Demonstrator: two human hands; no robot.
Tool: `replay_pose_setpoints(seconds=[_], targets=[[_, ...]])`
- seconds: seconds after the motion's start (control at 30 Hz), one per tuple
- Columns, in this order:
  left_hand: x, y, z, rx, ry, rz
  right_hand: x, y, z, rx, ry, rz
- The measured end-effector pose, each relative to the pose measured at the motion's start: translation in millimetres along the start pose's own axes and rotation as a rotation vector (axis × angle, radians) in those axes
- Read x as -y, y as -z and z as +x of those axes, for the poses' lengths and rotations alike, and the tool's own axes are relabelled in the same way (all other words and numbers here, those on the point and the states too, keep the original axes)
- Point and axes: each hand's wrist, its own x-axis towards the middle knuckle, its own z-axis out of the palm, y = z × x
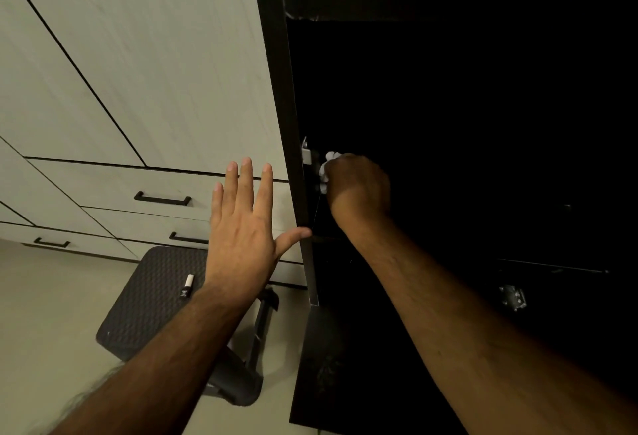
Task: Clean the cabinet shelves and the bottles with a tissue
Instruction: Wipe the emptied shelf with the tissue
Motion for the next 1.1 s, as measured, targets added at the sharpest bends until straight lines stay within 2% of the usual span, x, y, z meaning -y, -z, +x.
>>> replay_pose_setpoints(seconds=[0.07,0.2,0.33,0.4,0.5,0.63,0.7,0.8,0.93,1.1], targets=[[0.0,1.5,-1.6,-0.004,0.013,0.014,2.7,-2.3,0.0,0.012,-0.042,-0.004],[-2.9,9.9,-7.4,0.002,0.063,-0.01,-2.7,2.0,-8.4,0.113,-0.008,-0.035],[-2.8,20.3,-12.6,0.002,0.07,-0.012,-19.7,17.3,-19.1,0.228,0.167,-0.003],[1.0,22.9,-18.2,0.008,0.076,-0.008,-27.3,15.3,-26.2,0.206,0.209,0.143],[4.1,23.9,-29.5,0.055,0.12,-0.026,-27.5,7.1,-37.5,0.137,0.155,0.457],[7.8,28.1,-41.9,0.098,0.164,-0.069,-12.3,6.0,-48.7,0.302,0.06,0.828],[8.1,35.0,-41.7,0.103,0.17,-0.131,-6.2,6.7,-47.2,0.309,-0.025,0.983],[5.8,45.7,-32.5,0.088,0.151,-0.201,2.5,8.2,-50.4,0.24,-0.107,1.037],[5.1,55.0,-20.7,0.081,0.102,-0.247,8.2,2.4,-79.7,0.239,-0.119,0.953],[9.3,64.5,-9.4,0.117,0.062,-0.308,16.3,14.6,-81.3,0.368,-0.207,1.281]])
